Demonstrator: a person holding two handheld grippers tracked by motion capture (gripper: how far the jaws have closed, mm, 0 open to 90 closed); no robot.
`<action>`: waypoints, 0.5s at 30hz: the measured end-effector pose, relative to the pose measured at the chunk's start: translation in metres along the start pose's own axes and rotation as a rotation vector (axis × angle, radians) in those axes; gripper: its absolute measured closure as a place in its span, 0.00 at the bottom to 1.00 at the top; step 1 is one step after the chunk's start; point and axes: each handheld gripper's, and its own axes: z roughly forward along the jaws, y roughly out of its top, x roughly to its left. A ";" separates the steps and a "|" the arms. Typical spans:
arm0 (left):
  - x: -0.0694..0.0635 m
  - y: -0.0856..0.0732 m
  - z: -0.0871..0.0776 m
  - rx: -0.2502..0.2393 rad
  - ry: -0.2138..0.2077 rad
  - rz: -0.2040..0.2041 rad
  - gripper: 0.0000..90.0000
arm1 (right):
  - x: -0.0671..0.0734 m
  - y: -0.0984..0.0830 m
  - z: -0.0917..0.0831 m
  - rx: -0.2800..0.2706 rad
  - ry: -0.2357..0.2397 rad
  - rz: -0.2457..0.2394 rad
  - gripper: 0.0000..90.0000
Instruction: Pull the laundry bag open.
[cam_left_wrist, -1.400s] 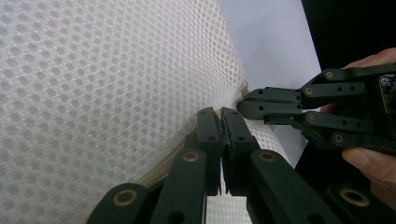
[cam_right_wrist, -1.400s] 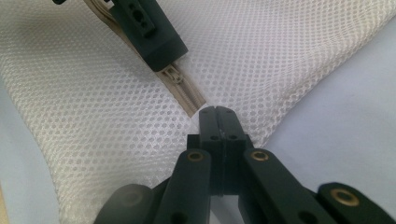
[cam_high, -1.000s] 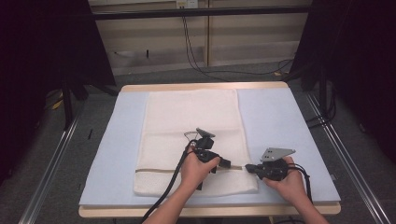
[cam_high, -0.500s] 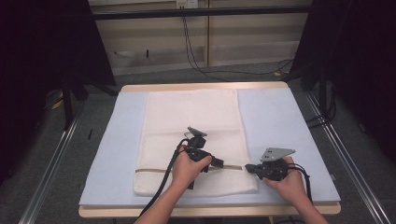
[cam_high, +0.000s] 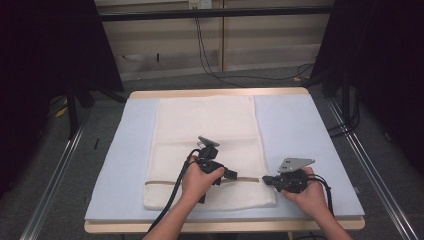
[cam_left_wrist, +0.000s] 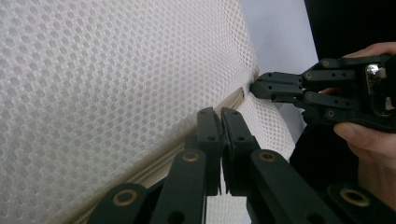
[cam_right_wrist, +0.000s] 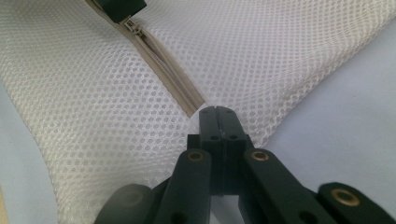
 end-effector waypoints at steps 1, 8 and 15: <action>0.000 0.000 -0.001 0.001 -0.002 0.002 0.97 | 0.000 0.000 0.000 0.000 -0.003 0.001 1.00; 0.003 -0.001 -0.007 -0.013 0.009 -0.005 0.97 | -0.001 0.000 0.000 0.001 0.005 0.000 1.00; 0.006 -0.002 -0.013 -0.014 0.009 -0.006 0.97 | -0.001 0.000 0.000 0.000 0.003 0.001 1.00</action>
